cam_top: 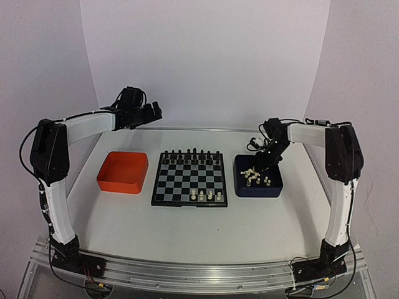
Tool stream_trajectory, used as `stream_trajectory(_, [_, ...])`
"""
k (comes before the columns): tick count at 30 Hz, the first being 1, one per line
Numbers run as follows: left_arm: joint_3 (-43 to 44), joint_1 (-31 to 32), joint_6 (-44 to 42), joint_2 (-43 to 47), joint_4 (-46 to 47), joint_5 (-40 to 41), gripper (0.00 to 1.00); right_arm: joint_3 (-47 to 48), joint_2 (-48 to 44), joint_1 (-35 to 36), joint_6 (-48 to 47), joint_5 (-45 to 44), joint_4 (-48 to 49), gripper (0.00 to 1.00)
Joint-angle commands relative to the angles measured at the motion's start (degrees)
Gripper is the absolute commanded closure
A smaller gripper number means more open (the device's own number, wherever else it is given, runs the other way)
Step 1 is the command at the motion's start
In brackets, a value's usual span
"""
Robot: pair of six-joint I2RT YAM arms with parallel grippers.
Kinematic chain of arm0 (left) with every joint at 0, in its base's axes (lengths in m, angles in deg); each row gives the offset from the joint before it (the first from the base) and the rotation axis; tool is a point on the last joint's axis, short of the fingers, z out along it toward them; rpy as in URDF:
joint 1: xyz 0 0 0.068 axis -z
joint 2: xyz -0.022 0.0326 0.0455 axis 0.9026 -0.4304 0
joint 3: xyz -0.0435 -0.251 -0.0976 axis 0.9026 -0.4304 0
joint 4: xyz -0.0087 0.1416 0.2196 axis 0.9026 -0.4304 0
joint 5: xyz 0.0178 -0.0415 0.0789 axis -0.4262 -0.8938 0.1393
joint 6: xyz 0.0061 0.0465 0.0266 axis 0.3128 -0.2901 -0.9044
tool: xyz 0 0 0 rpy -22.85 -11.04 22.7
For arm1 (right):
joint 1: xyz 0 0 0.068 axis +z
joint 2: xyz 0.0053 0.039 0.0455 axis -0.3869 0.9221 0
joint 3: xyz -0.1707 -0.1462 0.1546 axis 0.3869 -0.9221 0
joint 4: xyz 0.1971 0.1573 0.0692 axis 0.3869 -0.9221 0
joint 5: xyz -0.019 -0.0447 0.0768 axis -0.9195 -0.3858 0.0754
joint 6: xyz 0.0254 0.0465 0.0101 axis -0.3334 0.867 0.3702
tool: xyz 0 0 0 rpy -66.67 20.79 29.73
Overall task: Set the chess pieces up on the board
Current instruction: Pick up the chess piece from the storage box.
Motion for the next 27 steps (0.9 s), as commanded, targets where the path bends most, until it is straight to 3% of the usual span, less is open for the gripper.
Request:
stream_trajectory(1, [-0.3,-0.3,0.4,3.5,1.2,-0.9,0.0,2.1,2.0,-0.2,-1.2,1.4,-1.2,0.61])
stream_trajectory(27, [-1.1,-0.2,1.2,3.9,0.9,-1.4,0.0,4.1,5.6,-0.2,-1.8,3.1,-1.6,0.69])
